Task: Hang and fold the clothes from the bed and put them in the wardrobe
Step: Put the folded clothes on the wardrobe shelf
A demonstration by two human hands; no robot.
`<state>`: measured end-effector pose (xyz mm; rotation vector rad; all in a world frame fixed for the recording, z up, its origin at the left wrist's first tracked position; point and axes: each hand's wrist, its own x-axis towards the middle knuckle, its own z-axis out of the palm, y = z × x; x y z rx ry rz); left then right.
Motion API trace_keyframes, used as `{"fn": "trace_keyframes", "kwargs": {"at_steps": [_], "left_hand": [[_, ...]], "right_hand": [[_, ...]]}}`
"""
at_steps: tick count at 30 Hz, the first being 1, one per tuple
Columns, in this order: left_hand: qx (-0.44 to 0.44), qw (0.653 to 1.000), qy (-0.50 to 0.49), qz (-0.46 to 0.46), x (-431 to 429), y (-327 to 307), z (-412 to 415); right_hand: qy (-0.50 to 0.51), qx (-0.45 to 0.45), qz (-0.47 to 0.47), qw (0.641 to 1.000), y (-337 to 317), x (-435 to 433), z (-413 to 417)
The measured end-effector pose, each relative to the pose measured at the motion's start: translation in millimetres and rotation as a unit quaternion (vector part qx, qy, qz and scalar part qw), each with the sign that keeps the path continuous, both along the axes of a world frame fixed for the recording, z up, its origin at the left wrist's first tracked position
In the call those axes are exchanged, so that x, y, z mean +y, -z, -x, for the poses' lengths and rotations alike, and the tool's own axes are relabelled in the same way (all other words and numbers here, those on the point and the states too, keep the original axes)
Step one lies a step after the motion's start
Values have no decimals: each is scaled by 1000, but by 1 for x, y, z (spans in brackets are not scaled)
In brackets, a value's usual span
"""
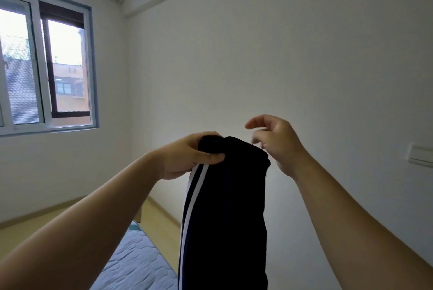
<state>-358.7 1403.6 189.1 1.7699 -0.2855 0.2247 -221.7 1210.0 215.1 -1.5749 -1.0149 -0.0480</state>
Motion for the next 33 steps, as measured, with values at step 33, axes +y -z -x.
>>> {"fn": "trace_keyframes", "kwargs": {"at_steps": [33], "left_hand": [[-27, 988, -148, -31, 36, 22, 24]], "right_hand": [[-121, -203, 339, 911, -5, 26, 18]]}}
